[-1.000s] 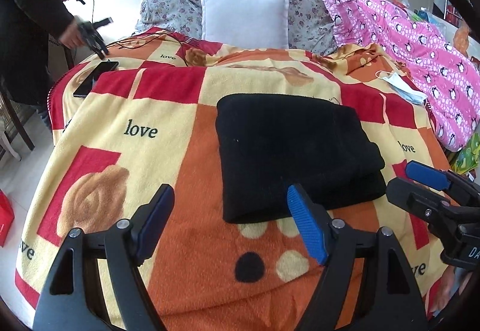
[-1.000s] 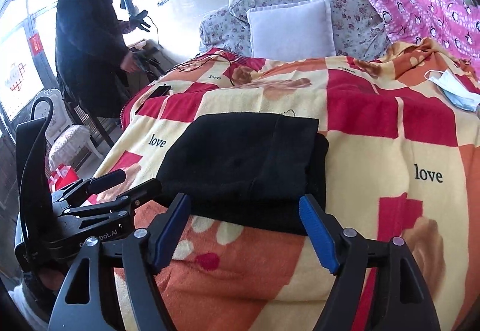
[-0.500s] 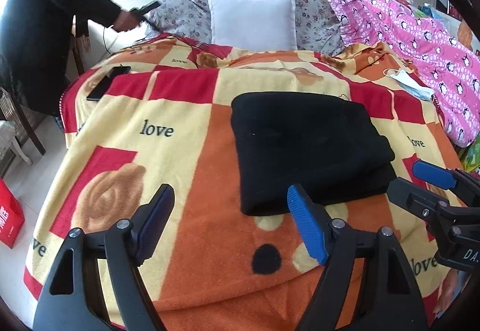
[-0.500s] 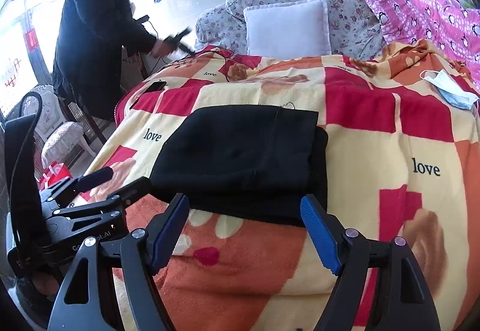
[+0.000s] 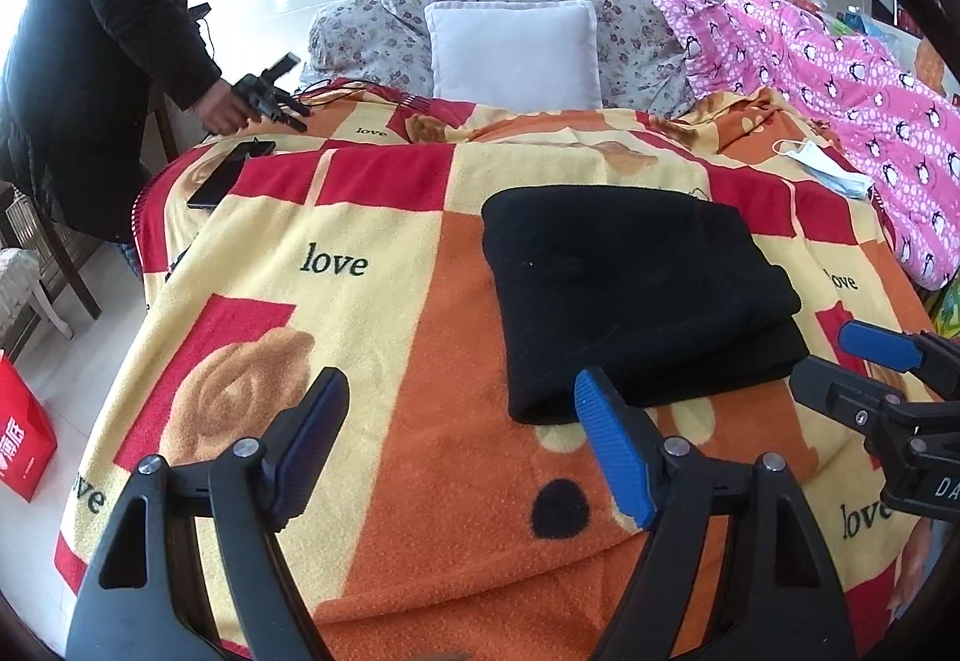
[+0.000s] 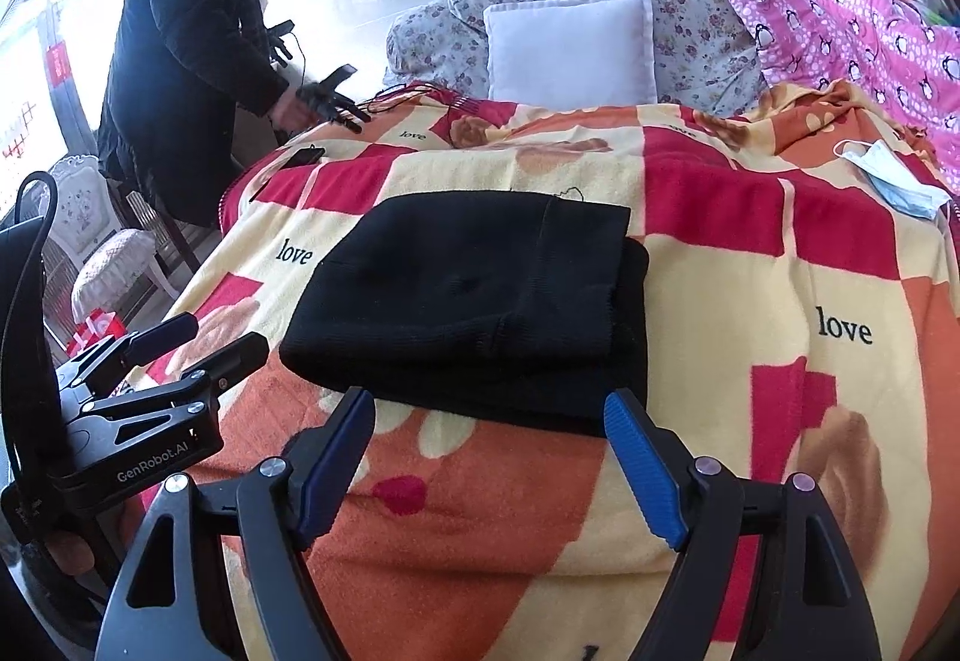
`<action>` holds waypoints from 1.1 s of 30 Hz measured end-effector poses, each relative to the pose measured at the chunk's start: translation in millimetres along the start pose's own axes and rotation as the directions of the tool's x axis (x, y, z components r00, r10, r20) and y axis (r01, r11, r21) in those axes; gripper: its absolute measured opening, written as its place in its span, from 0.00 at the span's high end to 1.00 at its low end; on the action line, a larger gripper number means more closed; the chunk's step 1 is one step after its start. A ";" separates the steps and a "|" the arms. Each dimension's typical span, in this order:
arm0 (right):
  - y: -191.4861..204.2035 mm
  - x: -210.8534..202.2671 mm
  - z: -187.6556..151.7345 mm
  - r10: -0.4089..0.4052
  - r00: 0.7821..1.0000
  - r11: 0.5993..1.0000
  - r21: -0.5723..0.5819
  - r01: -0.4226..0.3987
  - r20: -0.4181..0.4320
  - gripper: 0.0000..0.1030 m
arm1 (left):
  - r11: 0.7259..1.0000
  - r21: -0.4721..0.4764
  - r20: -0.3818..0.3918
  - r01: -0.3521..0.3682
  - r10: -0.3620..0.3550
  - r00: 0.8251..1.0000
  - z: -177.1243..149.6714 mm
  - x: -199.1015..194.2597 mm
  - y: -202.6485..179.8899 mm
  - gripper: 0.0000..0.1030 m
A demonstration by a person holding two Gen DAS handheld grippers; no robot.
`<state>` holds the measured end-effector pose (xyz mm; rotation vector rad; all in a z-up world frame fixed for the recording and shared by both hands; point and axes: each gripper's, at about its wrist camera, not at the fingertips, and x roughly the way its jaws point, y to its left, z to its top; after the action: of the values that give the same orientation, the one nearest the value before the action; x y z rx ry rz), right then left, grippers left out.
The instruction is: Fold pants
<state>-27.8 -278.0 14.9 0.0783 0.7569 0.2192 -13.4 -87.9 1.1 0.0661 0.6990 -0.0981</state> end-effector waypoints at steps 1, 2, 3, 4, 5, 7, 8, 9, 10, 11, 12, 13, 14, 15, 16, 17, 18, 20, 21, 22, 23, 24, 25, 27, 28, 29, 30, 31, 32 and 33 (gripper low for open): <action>0.0 0.6 -0.3 0.001 1.000 1.000 0.000 -0.001 -0.002 0.22 | 1.000 -0.001 0.000 0.000 0.000 1.000 -0.3 0.0 -0.1 0.24; 0.3 1.6 -0.6 0.001 1.000 1.000 -0.002 -0.001 -0.008 0.21 | 1.000 -0.001 0.000 -0.001 0.001 1.000 -0.4 0.0 -0.3 0.24; 1.0 2.4 -1.0 0.001 1.000 1.000 -0.004 -0.001 -0.012 0.21 | 1.000 0.001 0.001 -0.002 0.002 1.000 -0.2 0.2 -0.1 0.24; 1.6 3.2 -1.6 0.002 1.000 1.000 -0.007 -0.002 -0.015 0.21 | 1.000 0.004 0.001 -0.005 0.005 1.000 -0.6 0.5 -0.9 0.24; 1.8 3.8 -2.2 0.003 1.000 1.000 -0.009 -0.003 -0.018 0.21 | 1.000 0.006 0.000 -0.006 0.006 1.000 -0.8 0.8 -1.2 0.24; 2.2 4.5 -2.9 0.006 1.000 1.000 -0.010 -0.006 -0.019 0.21 | 1.000 0.015 -0.005 -0.003 0.004 1.000 -1.8 1.6 -3.6 0.24; 2.0 4.6 -3.1 0.005 1.000 1.000 -0.010 -0.005 -0.018 0.21 | 1.000 0.017 -0.005 -0.004 0.004 1.000 -1.8 1.9 -4.5 0.24; 2.0 4.8 -3.1 0.004 1.000 1.000 -0.009 -0.005 -0.019 0.21 | 1.000 0.019 -0.005 -0.005 0.005 1.000 -2.3 1.7 -5.4 0.24; 1.4 5.2 -3.3 0.002 1.000 1.000 -0.006 -0.002 -0.021 0.21 | 1.000 0.021 -0.006 -0.004 0.005 1.000 -2.4 2.1 -6.2 0.24; 0.7 5.5 -3.5 0.000 1.000 1.000 -0.006 0.000 -0.023 0.21 | 1.000 0.021 -0.008 -0.003 0.003 1.000 -2.5 2.5 -6.5 0.24; 0.5 5.7 -3.7 -0.002 1.000 1.000 -0.006 0.002 -0.024 0.21 | 1.000 0.020 -0.010 0.001 -0.001 1.000 -2.5 3.1 -6.9 0.24; -0.2 6.0 -3.9 -0.004 1.000 1.000 -0.005 0.004 -0.026 0.21 | 1.000 0.020 -0.013 0.007 -0.007 1.000 -2.6 3.8 -7.4 0.24; -0.8 6.4 -4.2 -0.005 1.000 1.000 -0.003 0.005 -0.028 0.21 | 1.000 0.022 -0.016 0.010 -0.010 1.000 -2.7 4.5 -8.2 0.24; -1.2 6.8 -4.5 -0.007 1.000 1.000 -0.001 0.006 -0.030 0.21 | 1.000 0.024 -0.017 0.011 -0.010 1.000 -3.1 4.7 -8.5 0.24; -1.7 7.8 -4.9 -0.007 0.999 1.000 0.000 0.007 -0.034 0.21 | 0.999 0.031 -0.019 0.015 -0.015 1.000 -3.3 5.4 -9.8 0.24; -1.9 8.6 -5.4 -0.008 0.999 1.000 0.001 0.008 -0.038 0.20 | 0.999 0.037 -0.021 0.021 -0.020 1.000 -3.5 5.9 -10.9 0.24; -2.1 9.8 -5.9 -0.009 0.999 1.000 0.001 0.009 -0.044 0.20 | 0.999 0.040 -0.022 0.023 -0.023 1.000 -3.9 6.1 -11.5 0.24; -2.0 11.9 -6.9 -0.011 0.999 1.000 -0.001 0.010 -0.052 0.20 | 0.998 0.050 -0.025 0.039 -0.037 0.999 -3.8 6.9 -12.9 0.24; -2.2 12.9 -7.1 -0.011 0.998 1.000 -0.001 0.011 -0.056 0.20 | 0.997 0.053 -0.027 0.049 -0.047 0.999 -4.1 6.9 -13.1 0.24; -2.3 13.3 -6.9 -0.011 0.998 1.000 0.000 0.011 -0.057 0.20 | 0.996 0.060 -0.036 0.071 -0.069 0.997 -4.0 7.7 -13.3 0.24; -2.9 13.7 -6.4 -0.012 0.998 1.000 0.003 0.012 -0.056 0.20 | 0.995 0.065 -0.041 0.082 -0.080 0.996 -4.1 8.3 -13.6 0.24; -3.8 13.9 -5.9 -0.012 0.998 1.000 0.008 0.013 -0.056 0.20 | 0.993 0.072 -0.046 0.092 -0.089 0.995 -3.7 9.4 -13.3 0.24; -4.5 14.1 -5.1 -0.014 0.998 1.000 0.015 0.015 -0.055 0.20 | 0.991 0.082 -0.053 0.105 -0.101 0.993 -2.9 11.0 -12.9 0.24; -5.9 14.5 -4.0 -0.018 0.998 0.999 0.028 0.020 -0.054 0.20 | 0.986 0.098 -0.072 0.133 -0.126 0.989 -0.8 14.5 -11.7 0.24; -6.3 15.8 -3.1 -0.023 0.998 0.999 0.034 0.025 -0.056 0.20 | 0.984 0.107 -0.079 0.145 -0.137 0.987 0.9 16.2 -10.5 0.24; -6.5 17.3 -2.5 -0.027 0.998 0.999 0.037 0.029 -0.060 0.20 | 0.981 0.118 -0.085 0.154 -0.144 0.986 3.0 17.8 -9.0 0.24; -6.4 18.8 -2.2 -0.032 0.997 0.999 0.042 0.034 -0.064 0.20 | 0.979 0.123 -0.088 0.160 -0.150 0.985 4.1 18.6 -7.8 0.24; -6.4 20.6 -1.8 -0.033 0.997 0.998 0.049 0.036 -0.067 0.20 | 0.977 0.128 -0.096 0.173 -0.161 0.982 6.2 20.4 -5.5 0.24; -6.2 22.4 -1.3 -0.029 0.997 0.998 0.059 0.034 -0.070 0.20 | 0.974 0.129 -0.103 0.184 -0.171 0.980 7.6 21.8 -3.3 0.24; -5.9 24.1 -0.7 -0.026 0.997 0.997 0.068 0.031 -0.072 0.20 | 0.971 0.133 -0.112 0.197 -0.183 0.977 9.3 23.7 -0.9 0.24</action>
<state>-10.2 -278.3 -2.6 0.1260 0.8364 0.1691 10.4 -91.3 -7.2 0.1427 0.7956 -0.3315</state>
